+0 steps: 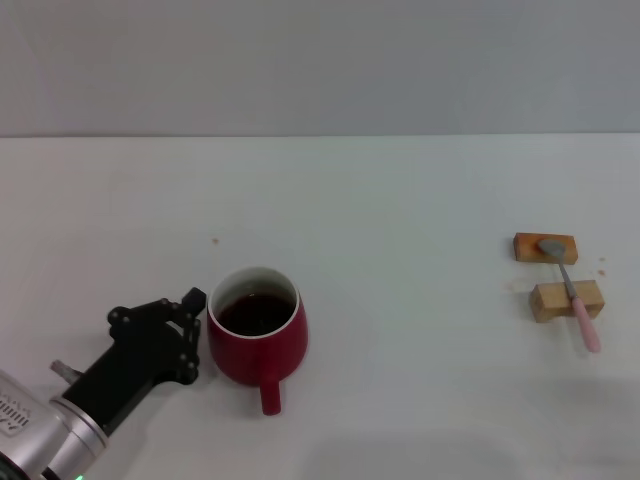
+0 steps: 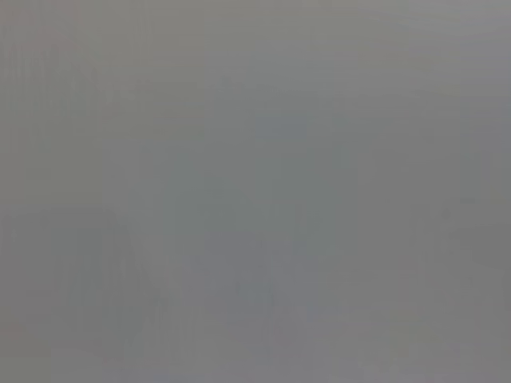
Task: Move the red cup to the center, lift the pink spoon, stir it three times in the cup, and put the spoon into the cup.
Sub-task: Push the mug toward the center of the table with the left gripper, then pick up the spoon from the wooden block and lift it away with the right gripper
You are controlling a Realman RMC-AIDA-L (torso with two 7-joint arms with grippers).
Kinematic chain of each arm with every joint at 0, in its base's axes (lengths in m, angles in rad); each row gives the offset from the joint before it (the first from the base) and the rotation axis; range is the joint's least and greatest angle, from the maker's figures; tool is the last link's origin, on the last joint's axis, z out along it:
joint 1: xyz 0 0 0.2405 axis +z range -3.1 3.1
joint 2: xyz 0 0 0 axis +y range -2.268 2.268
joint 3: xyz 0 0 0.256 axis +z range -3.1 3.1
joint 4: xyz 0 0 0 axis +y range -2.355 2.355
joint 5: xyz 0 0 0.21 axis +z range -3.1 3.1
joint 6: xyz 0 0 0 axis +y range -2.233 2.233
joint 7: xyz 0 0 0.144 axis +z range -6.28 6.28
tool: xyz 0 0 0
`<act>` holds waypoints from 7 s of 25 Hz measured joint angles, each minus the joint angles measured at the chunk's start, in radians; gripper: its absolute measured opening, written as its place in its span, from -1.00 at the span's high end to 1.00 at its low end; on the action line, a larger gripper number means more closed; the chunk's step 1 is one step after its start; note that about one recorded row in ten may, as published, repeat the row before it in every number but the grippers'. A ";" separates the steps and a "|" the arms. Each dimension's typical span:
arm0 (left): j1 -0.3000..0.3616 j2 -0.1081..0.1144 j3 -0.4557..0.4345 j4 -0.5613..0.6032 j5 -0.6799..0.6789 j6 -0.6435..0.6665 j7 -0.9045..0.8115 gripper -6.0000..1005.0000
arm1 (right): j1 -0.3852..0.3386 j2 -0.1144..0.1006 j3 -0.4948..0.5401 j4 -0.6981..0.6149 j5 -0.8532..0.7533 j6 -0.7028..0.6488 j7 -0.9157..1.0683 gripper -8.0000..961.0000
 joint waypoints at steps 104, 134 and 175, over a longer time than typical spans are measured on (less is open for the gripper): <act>0.056 0.009 -0.314 -0.140 0.210 -0.027 0.100 0.99 | -0.003 0.001 -0.062 0.002 0.003 0.025 0.000 -0.70; 0.119 0.010 -0.338 -0.105 0.209 0.015 0.100 0.99 | 0.044 0.003 -0.131 0.016 -0.002 0.254 0.044 -0.70; 0.192 0.011 -0.418 -0.103 0.203 0.153 0.089 0.99 | 0.083 0.003 -0.133 0.024 -0.001 0.348 0.051 -0.70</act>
